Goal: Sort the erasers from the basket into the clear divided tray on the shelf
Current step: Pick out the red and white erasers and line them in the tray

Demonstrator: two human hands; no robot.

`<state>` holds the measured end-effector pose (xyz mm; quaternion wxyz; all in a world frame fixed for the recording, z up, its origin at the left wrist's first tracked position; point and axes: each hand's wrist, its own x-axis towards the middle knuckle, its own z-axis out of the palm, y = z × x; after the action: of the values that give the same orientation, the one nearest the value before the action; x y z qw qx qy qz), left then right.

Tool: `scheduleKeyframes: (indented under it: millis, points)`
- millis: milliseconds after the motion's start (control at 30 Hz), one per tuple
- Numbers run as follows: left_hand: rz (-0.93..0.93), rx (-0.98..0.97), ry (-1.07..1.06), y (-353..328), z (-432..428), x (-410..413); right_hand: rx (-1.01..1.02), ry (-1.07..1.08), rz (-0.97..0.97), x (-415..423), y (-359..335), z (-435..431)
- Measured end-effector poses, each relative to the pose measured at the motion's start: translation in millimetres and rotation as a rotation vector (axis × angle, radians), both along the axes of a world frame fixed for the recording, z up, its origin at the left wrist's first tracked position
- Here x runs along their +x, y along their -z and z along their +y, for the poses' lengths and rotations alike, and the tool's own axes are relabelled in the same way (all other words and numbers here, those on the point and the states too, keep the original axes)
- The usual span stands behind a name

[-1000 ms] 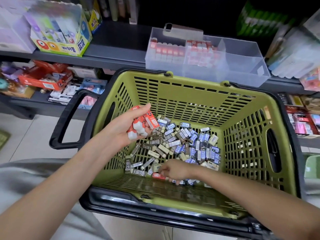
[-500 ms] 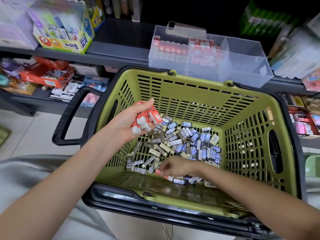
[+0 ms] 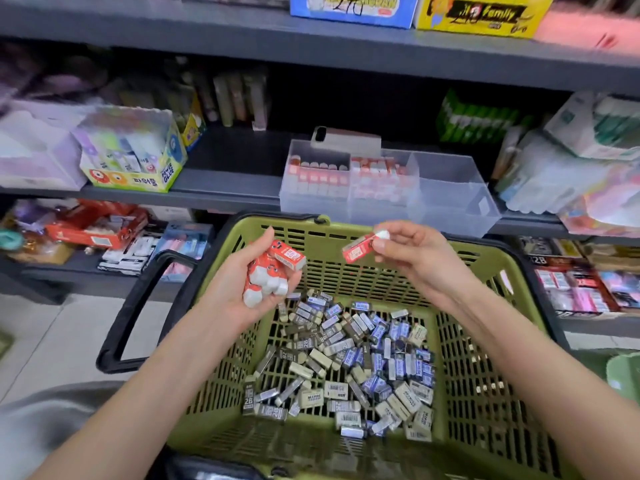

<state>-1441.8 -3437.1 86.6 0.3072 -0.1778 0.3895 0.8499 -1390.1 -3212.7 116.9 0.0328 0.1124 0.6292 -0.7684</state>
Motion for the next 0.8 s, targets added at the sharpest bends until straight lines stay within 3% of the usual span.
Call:
scheduleKeyframes:
  millis: [200,300,400,567,800]
  points:
    - [-0.003,0.043,-0.075,-26,1,-38,0.147,0.096,0.166,-89,-29,-10]
    - [-0.009,0.044,-0.066,-33,1,-58,0.342,0.188,0.206,-147,-32,-20]
    - [-0.011,0.051,-0.043,-33,-2,-77,0.524,0.220,0.117,-192,-23,-28]
    - [0.019,0.060,-0.003,-30,-5,-99,1.012,0.005,-0.083,-226,-12,-36]
    - [0.016,0.027,-0.009,-18,-1,-112,1.065,-0.056,-0.131,-236,-6,-39]
